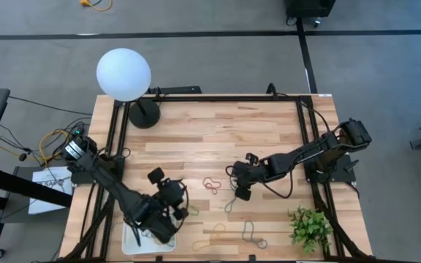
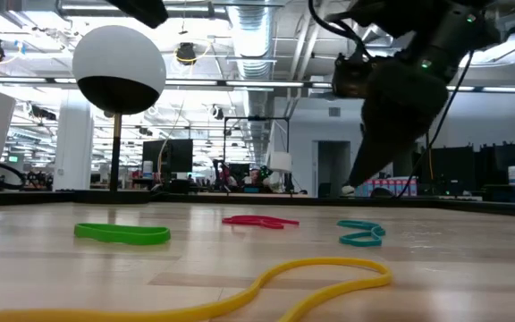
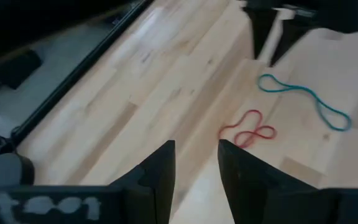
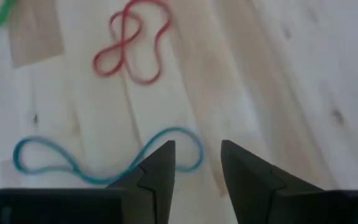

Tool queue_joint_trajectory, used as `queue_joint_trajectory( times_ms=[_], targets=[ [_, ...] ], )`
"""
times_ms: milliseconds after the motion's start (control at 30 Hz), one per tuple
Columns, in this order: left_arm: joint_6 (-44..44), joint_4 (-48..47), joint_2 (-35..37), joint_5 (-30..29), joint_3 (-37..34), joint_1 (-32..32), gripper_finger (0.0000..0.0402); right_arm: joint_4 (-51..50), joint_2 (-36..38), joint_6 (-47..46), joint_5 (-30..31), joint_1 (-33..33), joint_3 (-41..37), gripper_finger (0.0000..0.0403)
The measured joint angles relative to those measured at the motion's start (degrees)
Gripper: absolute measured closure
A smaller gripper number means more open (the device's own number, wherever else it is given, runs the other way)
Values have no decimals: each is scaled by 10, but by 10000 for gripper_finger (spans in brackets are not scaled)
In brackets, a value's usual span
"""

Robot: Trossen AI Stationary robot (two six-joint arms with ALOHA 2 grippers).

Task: Pick and place items into bin
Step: Put the blue rubber band into the bin

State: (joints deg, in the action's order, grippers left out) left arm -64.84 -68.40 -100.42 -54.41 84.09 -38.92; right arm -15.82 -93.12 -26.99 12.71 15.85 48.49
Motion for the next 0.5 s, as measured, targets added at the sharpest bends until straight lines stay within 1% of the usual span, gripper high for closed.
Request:
queue_joint_trajectory(
  times_ms=[100, 233, 333, 400, 500],
  targets=[
    [10, 0, 0, 0, 0, 16, 290, 0, 0, 7, -12, 14, -3, 280],
    [24, 0, 0, 14, 0, 30, 290, 2, 0, 103, -38, 47, -3, 280],
    [36, 0, 0, 31, 0, 36, 290, 34, 0, 176, -40, 75, -3, 280],
    [37, 0, 0, 32, 0, 39, 290, 63, 0, 212, -42, 89, -3, 280],
    [37, 0, 0, 32, 0, 40, 290, 99, -18, 229, -70, 95, -2, 280]
  ],
)
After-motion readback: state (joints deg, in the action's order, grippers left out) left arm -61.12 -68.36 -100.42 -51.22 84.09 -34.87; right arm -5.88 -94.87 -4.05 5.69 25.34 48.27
